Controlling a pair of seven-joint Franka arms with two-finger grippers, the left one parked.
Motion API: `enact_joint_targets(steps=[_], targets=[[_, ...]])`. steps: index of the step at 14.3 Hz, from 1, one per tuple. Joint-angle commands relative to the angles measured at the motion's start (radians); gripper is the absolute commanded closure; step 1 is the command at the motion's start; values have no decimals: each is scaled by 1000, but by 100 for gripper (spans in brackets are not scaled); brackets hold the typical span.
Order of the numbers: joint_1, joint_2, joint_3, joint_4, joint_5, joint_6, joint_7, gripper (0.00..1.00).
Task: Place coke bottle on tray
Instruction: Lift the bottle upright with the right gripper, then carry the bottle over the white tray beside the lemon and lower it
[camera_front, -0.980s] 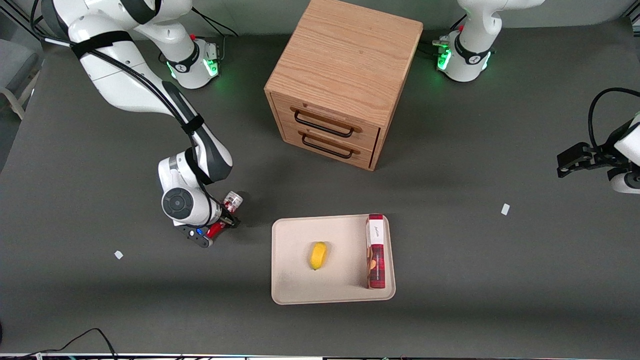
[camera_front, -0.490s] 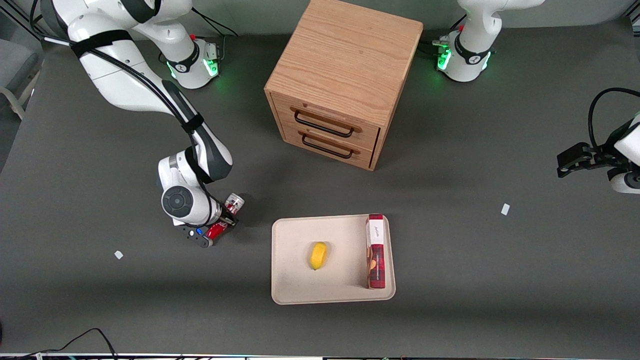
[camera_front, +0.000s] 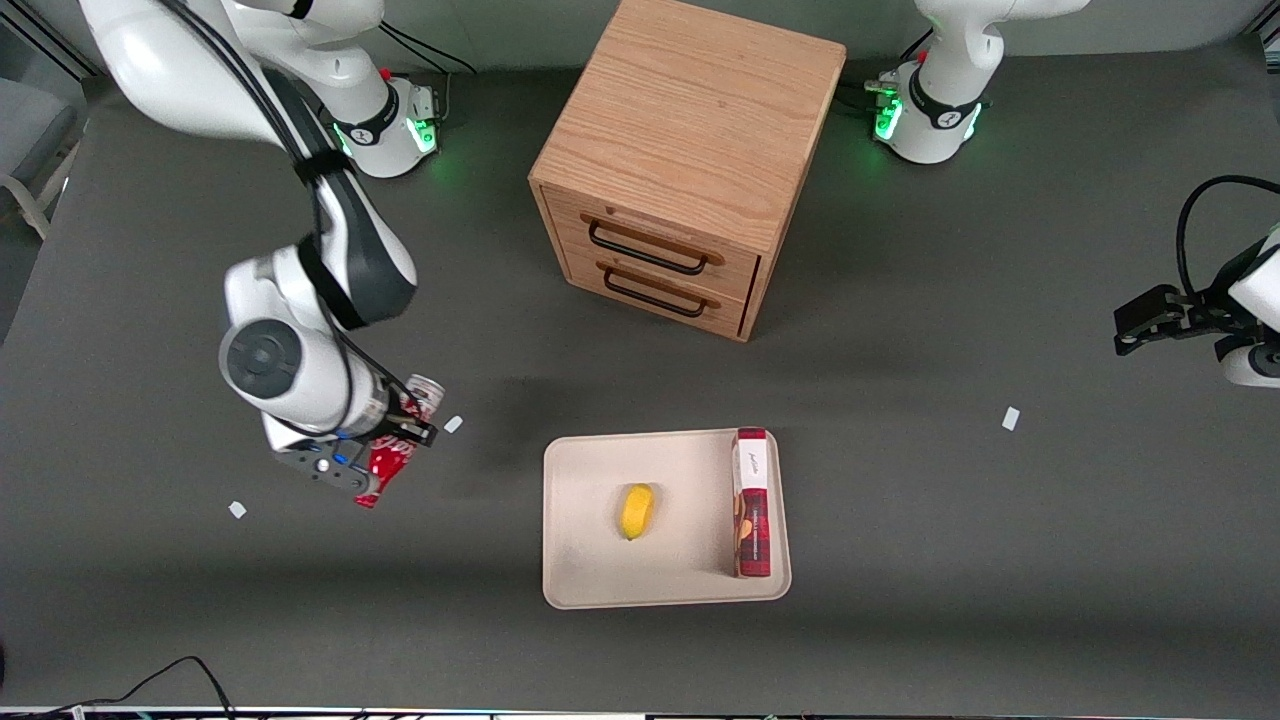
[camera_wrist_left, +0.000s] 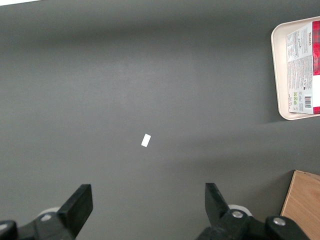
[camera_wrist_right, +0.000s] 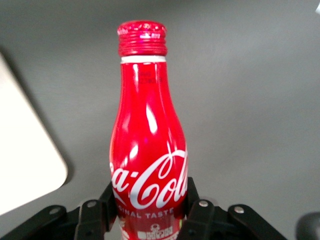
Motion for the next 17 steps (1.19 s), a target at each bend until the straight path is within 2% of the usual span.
enact_joint_targets(steps=[1, 3, 4, 7, 11, 17], targets=[[2, -1, 3, 201, 73, -137, -122, 100], [11, 24, 15, 285, 92, -147, -179, 100], [11, 59, 49, 331, 90, -142, -176, 100], [13, 244, 133, 509, 89, -121, -166, 100], [28, 418, 154, 517, 90, 120, -166, 100], [74, 567, 155, 514, 90, 295, -74, 100]])
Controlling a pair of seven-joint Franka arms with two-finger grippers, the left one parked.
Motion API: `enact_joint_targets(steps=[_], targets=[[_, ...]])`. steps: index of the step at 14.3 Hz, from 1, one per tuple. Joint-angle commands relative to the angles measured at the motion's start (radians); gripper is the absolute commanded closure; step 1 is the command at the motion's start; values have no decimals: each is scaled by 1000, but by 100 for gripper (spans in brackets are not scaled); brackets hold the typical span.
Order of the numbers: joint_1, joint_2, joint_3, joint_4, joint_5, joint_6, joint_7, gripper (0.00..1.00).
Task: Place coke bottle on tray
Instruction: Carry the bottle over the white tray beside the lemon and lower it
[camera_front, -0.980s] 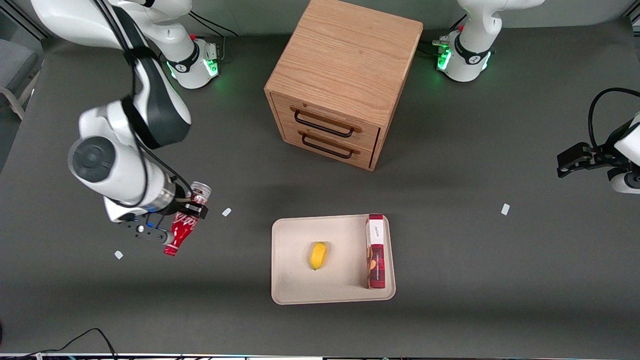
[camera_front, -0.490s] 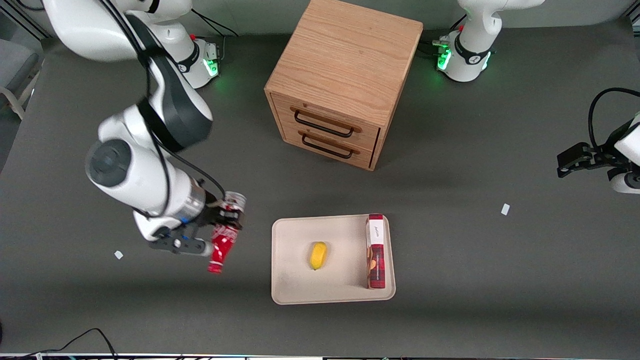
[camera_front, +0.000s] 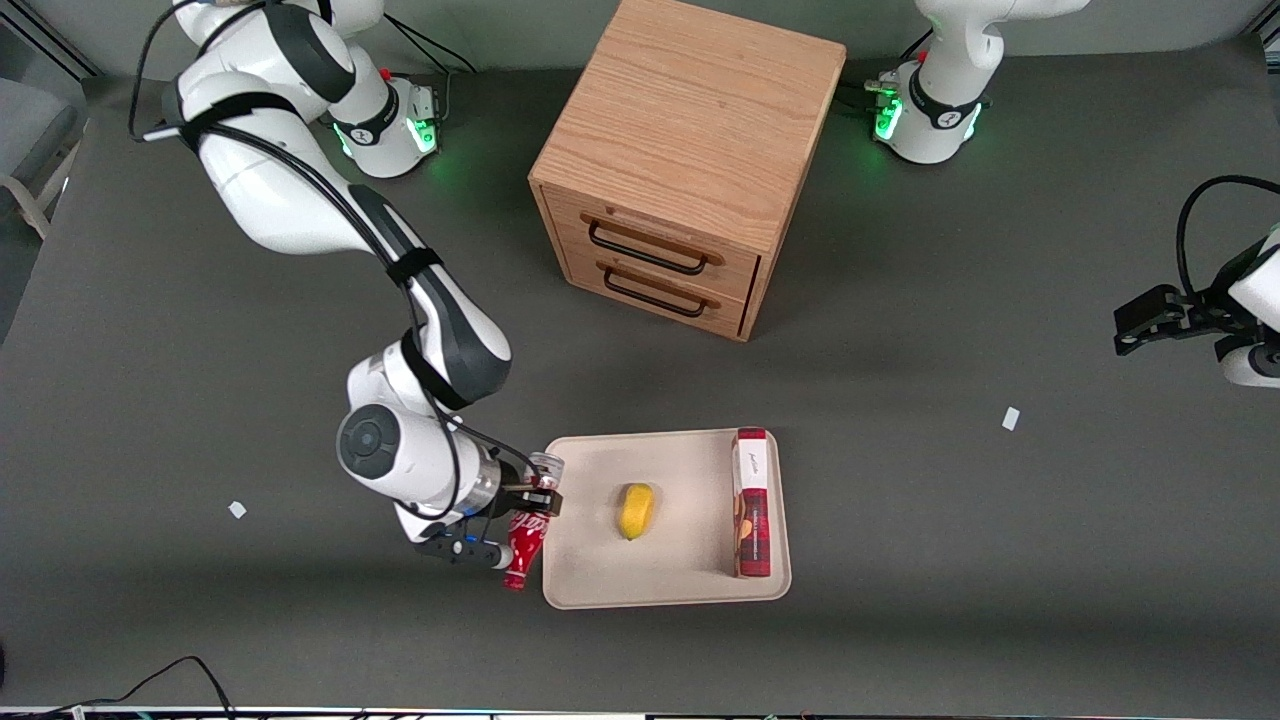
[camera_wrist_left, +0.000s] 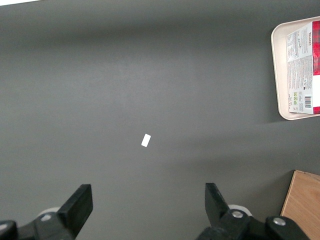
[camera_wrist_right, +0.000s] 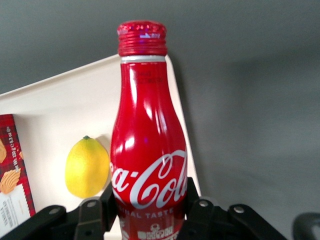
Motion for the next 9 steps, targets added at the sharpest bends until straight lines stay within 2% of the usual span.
enact_joint_targets(steps=[1, 8, 9], targets=[[22, 48, 5, 53, 9, 32, 38, 100], [33, 128, 4, 50, 3, 118, 40, 100], [33, 128, 2, 50, 1, 118, 40, 22]])
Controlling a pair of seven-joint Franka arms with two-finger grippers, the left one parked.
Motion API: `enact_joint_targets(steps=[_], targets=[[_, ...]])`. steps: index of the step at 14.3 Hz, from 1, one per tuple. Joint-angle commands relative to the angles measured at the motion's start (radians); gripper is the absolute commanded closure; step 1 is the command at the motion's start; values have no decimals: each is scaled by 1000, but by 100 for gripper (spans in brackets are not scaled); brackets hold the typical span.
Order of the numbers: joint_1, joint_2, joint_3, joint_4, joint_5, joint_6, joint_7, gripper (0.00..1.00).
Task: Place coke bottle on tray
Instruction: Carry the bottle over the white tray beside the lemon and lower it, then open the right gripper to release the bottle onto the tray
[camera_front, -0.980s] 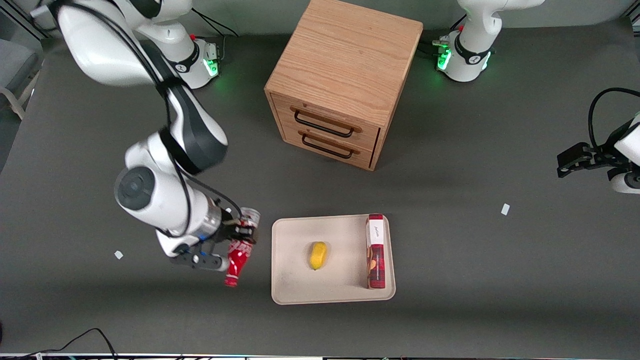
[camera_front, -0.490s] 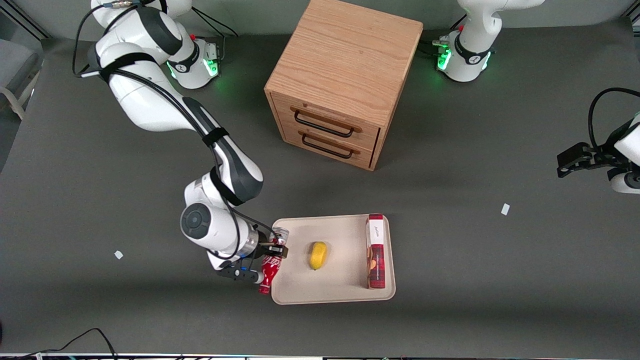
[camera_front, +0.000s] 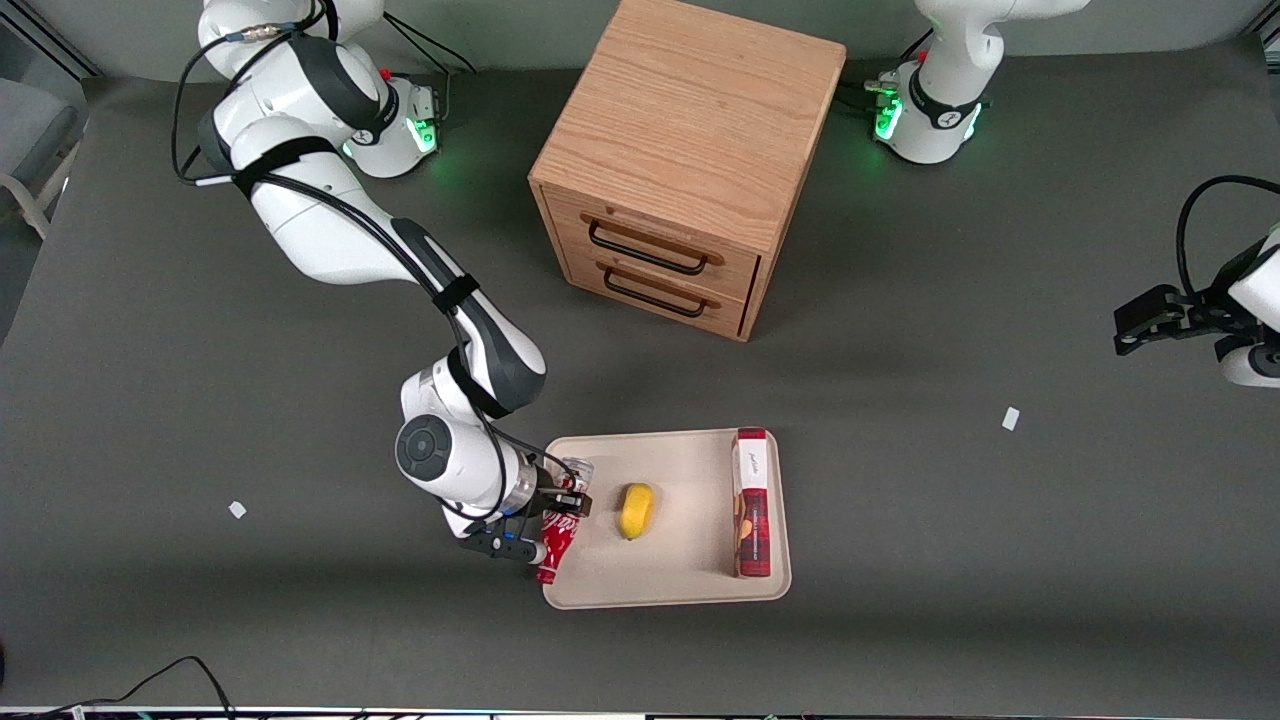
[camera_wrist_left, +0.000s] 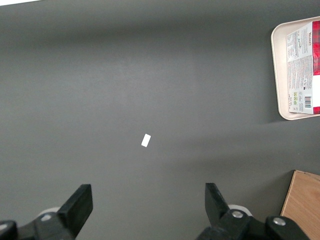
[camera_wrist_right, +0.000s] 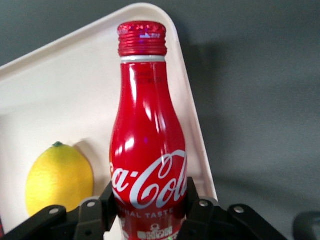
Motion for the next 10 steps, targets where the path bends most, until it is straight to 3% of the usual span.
enact_joint_targets(steps=[1, 10], targets=[[8, 15, 1, 42, -3, 2, 18, 0], [8, 12, -8, 25, -8, 2, 18, 0]])
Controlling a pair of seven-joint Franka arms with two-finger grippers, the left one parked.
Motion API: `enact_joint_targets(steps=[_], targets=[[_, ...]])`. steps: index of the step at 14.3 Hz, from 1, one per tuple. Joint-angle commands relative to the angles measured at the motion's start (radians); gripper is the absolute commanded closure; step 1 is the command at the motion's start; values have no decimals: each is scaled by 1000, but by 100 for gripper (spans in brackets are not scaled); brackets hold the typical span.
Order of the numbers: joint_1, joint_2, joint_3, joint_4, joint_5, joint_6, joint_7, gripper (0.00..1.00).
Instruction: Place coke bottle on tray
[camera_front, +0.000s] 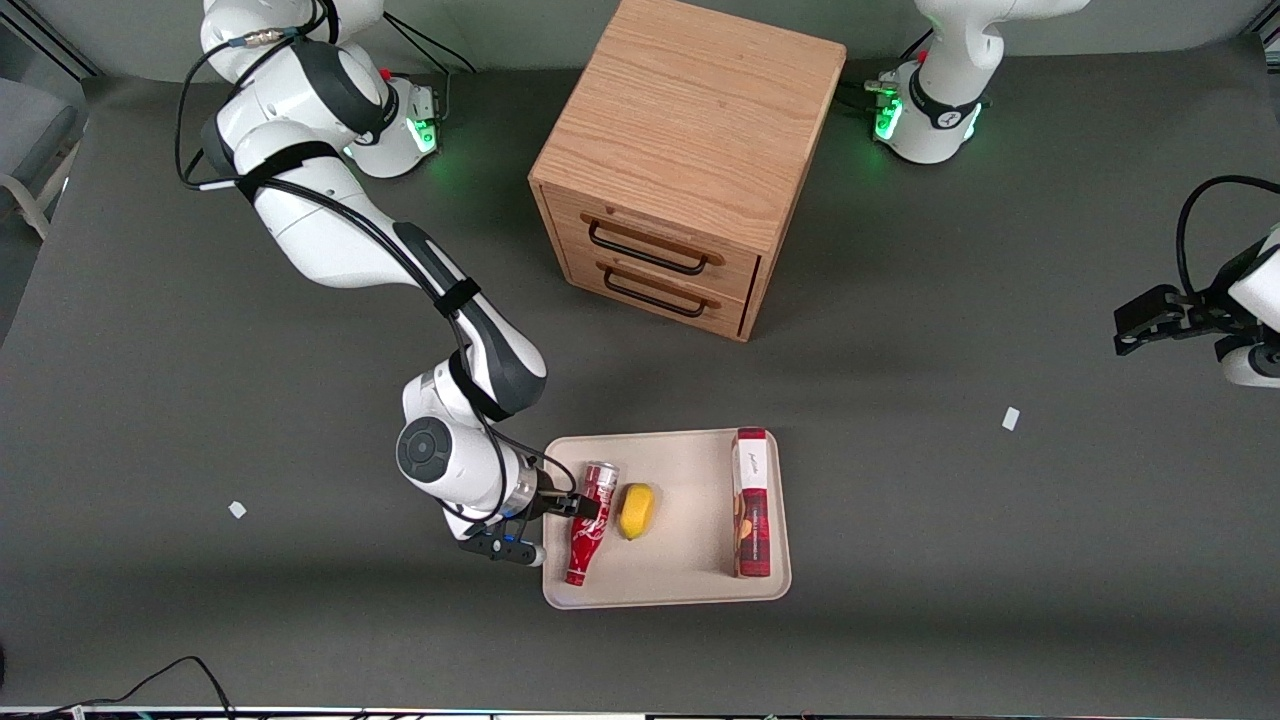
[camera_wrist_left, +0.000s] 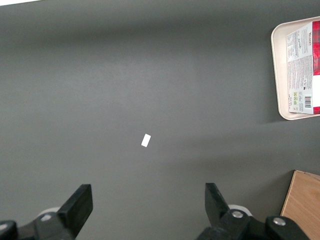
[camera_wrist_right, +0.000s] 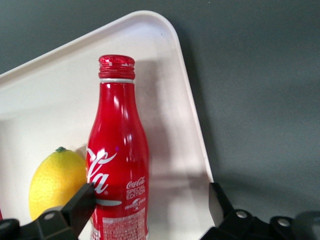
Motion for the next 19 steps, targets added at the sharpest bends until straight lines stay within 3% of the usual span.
enact_joint_targets(steps=[1, 3, 6, 12, 16, 19], targets=[[8, 0, -7, 14, -8, -3, 18, 0], [2, -53, -9, 12, -8, -20, 17, 0], [-12, -209, -6, 12, -64, -231, 16, 0], [-104, -575, -21, 11, -57, -752, 1, 0], [-115, -760, -127, -20, -52, -998, -20, 0], [-127, -959, -251, -242, 13, -976, -138, 0]])
